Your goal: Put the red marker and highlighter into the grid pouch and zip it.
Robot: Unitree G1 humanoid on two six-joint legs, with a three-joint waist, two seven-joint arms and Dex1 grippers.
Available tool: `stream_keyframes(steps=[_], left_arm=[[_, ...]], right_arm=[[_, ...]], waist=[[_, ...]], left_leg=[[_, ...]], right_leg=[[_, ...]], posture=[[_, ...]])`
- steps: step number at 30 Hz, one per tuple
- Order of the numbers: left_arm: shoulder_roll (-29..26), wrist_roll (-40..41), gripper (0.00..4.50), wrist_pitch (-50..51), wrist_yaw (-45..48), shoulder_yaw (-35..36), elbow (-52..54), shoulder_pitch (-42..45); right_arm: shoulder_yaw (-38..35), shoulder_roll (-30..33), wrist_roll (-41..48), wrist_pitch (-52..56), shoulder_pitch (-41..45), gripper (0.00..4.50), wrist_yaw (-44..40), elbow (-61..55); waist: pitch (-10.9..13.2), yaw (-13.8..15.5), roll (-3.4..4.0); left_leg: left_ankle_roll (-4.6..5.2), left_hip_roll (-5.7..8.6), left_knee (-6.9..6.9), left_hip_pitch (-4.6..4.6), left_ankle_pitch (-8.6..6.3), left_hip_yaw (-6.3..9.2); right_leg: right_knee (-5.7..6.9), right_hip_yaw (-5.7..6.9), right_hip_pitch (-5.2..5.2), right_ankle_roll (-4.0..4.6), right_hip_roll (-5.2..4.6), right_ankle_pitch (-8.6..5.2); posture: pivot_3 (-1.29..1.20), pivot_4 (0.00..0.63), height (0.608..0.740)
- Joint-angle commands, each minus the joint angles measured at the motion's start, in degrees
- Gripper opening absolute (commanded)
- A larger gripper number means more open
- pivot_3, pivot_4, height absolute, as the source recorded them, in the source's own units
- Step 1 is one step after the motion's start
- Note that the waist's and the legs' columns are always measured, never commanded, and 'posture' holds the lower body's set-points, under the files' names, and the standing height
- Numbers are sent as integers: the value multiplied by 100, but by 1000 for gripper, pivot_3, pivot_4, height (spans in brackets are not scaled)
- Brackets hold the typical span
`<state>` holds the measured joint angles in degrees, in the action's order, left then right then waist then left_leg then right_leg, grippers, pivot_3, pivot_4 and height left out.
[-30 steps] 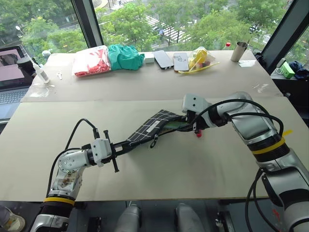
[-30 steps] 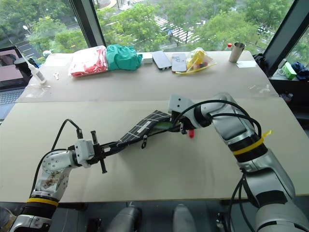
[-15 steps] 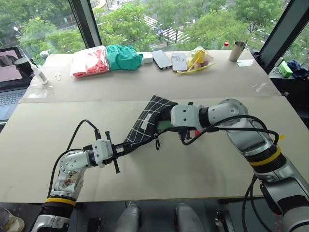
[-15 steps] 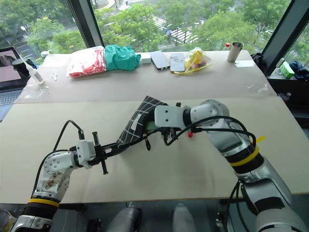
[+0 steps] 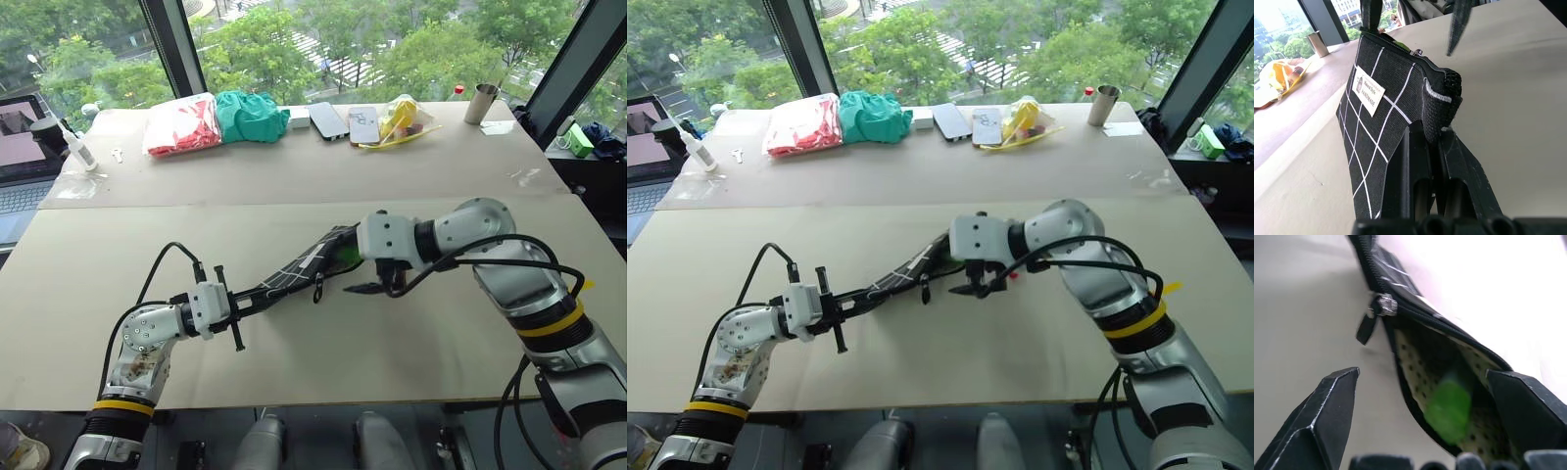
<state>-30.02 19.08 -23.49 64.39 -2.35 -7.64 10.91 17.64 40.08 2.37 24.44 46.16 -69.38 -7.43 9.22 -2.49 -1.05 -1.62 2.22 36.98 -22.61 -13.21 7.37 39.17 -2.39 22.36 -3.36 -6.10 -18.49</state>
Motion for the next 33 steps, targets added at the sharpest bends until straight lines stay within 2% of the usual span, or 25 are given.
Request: stream_keyframes(steps=[1, 3, 7, 9, 12, 16, 19, 25, 33], left_arm=[[37, 69, 0, 21, -52, 28, 163, 55], [42, 66, 0, 30, -55, 37, 169, 49], [20, 59, 0, 35, -49, 48, 192, 16], [2, 54, 0, 29, -48, 63, 189, 11], [-8, 47, 0, 22, -55, 75, 196, -3], [-17, 51, 0, 45, -78, 80, 265, -40], [-48, 65, 0, 54, -83, 105, 308, -90], [-58, 52, 0, 75, -126, 126, 328, -95], [-29, 36, 0, 92, -202, 111, 374, -108]], right_arm=[[-954, 314, 742, 588, 160, 4453, -135, -10], [-1316, 532, 1185, 798, 10, 4453, -386, -32], [-1499, 500, 1035, 1606, 117, 4453, 447, 536], [-1315, 379, 761, 2202, 59, 4453, 1035, 635], [-1307, -81, 664, 3217, -60, 4453, 1912, 643], [-1199, -331, 639, 3738, -315, 4453, 2447, 163], [-1171, -295, 407, 3663, -239, 4453, 2886, 393], [-1176, -293, 472, 3549, -87, 4453, 3034, 840], [-1006, -708, 330, 3403, 55, 4453, 3448, 1311]], waist=[[0, 32, 0], [0, 52, 0], [0, 14, 0], [0, -8, 0], [0, -24, 0], [0, 2, 0], [0, 8, 0], [0, -3, 0], [0, -27, 0]], left_leg=[[0, 1, 0, -1, 0, 0], [0, 2, 0, -2, 0, 1], [2, 1, 0, 2, -1, -2], [2, 0, -1, 6, -1, -5], [2, -3, -4, 7, -1, -6], [2, -1, -4, -3, -1, -4], [0, 8, 5, -19, 1, -3], [0, 7, 6, -17, 0, -2], [0, 4, 4, -16, 0, -3]], right_leg=[[-1, 0, -1, 0, -1, 0], [-5, 1, -3, 0, -2, 0], [-5, -1, -6, 0, -2, 0], [0, -3, -4, 0, -1, 0], [5, -4, -1, 0, 1, 0], [5, -4, 6, 0, -1, 0], [6, -4, 17, 0, -9, 0], [6, -1, 15, -1, -7, 1], [7, -2, 16, -1, -5, 1]], posture=[[0, 150, 740], [0, 150, 740], [0, 150, 740], [0, 150, 740], [0, 150, 740], [0, 150, 740], [0, 150, 740], [0, 150, 740], [0, 150, 740]])
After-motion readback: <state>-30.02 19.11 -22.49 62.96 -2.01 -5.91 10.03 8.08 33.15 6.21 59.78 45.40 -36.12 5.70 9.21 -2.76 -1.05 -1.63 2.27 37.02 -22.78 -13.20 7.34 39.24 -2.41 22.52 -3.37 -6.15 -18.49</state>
